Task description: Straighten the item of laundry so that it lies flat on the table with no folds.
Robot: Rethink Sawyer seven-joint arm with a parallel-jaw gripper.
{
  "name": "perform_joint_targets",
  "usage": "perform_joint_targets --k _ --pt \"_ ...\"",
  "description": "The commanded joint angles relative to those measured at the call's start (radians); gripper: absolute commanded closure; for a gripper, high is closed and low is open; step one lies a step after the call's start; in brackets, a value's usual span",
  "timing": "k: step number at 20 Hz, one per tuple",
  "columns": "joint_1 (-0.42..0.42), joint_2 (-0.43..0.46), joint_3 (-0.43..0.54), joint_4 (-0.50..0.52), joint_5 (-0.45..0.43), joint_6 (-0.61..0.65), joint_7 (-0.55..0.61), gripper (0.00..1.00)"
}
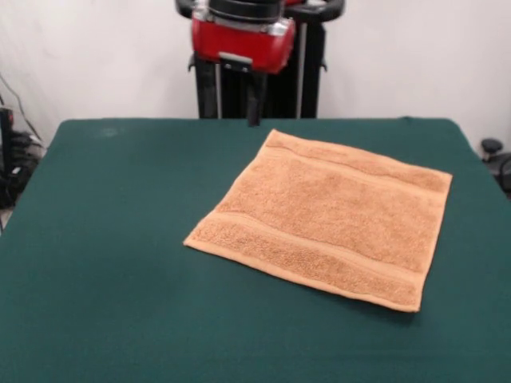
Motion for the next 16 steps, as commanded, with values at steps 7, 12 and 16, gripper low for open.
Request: perform_joint_targets --k 7,12,16 --pt "-0.177 -0.104 0.167 0.008 -0.099 0.117 -0.128 0.00" --pt "-0.264 -0.119 0.252 0.037 -0.121 0.098 -0.178 0.00" --pt "-0.302 -0.122 0.306 0.036 -0.166 0.085 -0.199 0.00"
